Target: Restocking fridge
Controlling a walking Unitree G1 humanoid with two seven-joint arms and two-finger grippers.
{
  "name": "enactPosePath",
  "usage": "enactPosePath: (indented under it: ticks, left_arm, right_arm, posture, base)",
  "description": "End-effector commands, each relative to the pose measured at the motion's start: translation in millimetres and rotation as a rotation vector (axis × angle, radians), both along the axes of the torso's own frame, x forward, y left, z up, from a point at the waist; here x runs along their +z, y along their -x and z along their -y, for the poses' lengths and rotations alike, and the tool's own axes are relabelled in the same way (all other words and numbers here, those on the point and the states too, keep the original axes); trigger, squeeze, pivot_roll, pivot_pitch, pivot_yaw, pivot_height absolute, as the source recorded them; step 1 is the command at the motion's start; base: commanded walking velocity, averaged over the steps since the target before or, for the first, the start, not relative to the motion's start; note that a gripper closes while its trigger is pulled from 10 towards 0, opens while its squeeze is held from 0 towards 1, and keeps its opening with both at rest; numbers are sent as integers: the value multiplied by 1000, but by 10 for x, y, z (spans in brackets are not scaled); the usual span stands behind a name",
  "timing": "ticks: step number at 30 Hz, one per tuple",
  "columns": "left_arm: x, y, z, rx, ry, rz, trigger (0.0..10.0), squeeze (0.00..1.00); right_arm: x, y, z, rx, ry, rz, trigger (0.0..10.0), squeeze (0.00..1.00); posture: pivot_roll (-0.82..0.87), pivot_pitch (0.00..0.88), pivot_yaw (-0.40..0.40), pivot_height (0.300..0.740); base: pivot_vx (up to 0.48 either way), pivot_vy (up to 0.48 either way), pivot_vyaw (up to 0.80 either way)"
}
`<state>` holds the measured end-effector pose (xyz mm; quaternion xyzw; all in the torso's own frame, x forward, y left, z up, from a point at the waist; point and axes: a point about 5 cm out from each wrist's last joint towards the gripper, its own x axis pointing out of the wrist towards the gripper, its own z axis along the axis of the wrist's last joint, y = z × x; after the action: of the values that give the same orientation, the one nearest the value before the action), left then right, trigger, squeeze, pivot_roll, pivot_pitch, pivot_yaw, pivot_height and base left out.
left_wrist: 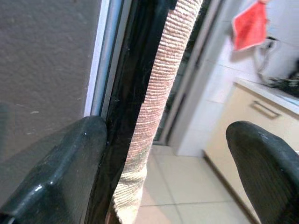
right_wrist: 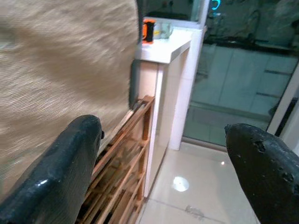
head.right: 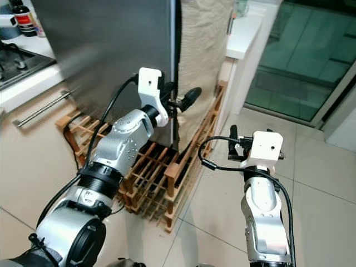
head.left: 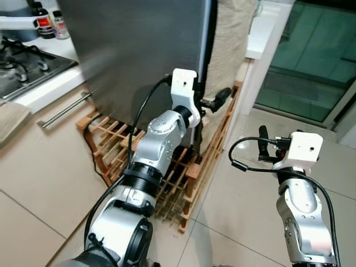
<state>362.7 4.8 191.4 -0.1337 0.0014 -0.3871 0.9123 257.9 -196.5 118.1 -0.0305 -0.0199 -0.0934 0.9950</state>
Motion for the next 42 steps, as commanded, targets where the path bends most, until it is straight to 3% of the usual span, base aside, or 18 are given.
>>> enactPosePath:
  ticks: [1,3,10,15,21,23,25,26,28,29,30,32,36,37,38,39,41,42]
  left_arm:
    - [235,377,849,-317,97,9,10000,0]
    - [362,680,1172,-568,186,16,10000,0]
    - [498,918,1282,-786,333,3,10000,0]
    - [505,874,1192,-798,366,1,10000,0]
    - [525,692,835,-666,337,65,10000,0]
    - [420,560,314,-511,255,127,10000,0]
    - [338,516,44,-423,202,147,10000,0]
    - [244,470,-274,-314,185,138,10000,0]
    - [202,457,-414,-263,170,139,10000,0]
    - [122,439,-764,-140,176,108,10000,0]
    - [122,439,-764,-140,176,108,10000,0]
    - [-5,458,-1169,17,129,81,10000,0]
    - [-79,503,-1374,113,94,57,10000,0]
    - [-137,497,-1554,247,72,32,10000,0]
    - [-249,475,-1892,529,15,-7,10000,0]
    - [-249,475,-1892,529,15,-7,10000,0]
    - [-397,540,-2240,803,-3,-75,10000,0]
    - [-397,540,-2240,803,-3,-75,10000,0]
  right_arm:
    - [-24,36,56,-17,23,-12,10000,0]
    - [-102,118,126,-45,30,-46,10000,0]
    - [-126,158,173,-51,39,-60,10000,0]
    - [-145,140,164,-33,49,-73,10000,0]
    - [-96,117,134,-25,43,-52,10000,0]
    - [-75,112,74,-14,30,-42,10000,0]
    - [-85,106,61,-12,21,-44,10000,0]
    - [-104,80,60,-7,18,-50,10000,0]
    - [-109,64,60,-4,16,-51,10000,0]
    - [-95,6,61,8,12,-45,10000,0]
    - [-95,6,61,8,12,-45,10000,0]
    - [-61,-77,47,23,6,-29,10000,0]
    - [-37,-138,16,43,12,-19,10000,0]
    - [-12,-194,-8,56,10,-10,10000,0]
    - [38,-303,-81,92,2,7,10000,0]
    - [38,-303,-81,92,2,7,10000,0]
    - [71,-401,-168,130,-19,16,10000,0]
    - [71,-401,-168,130,-19,16,10000,0]
  posture:
    - [-234,0,45,740]
    - [-257,0,50,740]
    - [-262,4,41,740]
    - [-251,6,32,740]
    - [-235,17,28,740]
    - [-207,24,28,740]
    - [-186,27,25,740]
    - [-168,29,23,740]
    - [-163,30,22,740]
    - [-139,31,16,740]
    - [-139,31,16,740]
    - [-112,27,11,740]
    - [-94,22,5,740]
    - [-78,14,1,740]
    - [-67,5,-3,740]
    - [-67,5,-3,740]
    - [-49,0,-19,740]
    - [-49,0,-19,740]
  base:
    - [0,0,0]
    - [0,0,0]
    - [0,0,0]
    - [0,0,0]
    - [0,0,0]
    - [0,0,0]
    - [0,0,0]
    - [0,0,0]
    - [0,0,0]
    - [0,0,0]
    - [0,0,0]
    - [0,0,0]
    - [0,0,0]
    - [0,0,0]
    - [0,0,0]
    - [0,0,0]
    - [0,0,669]
    - [0,0,781]
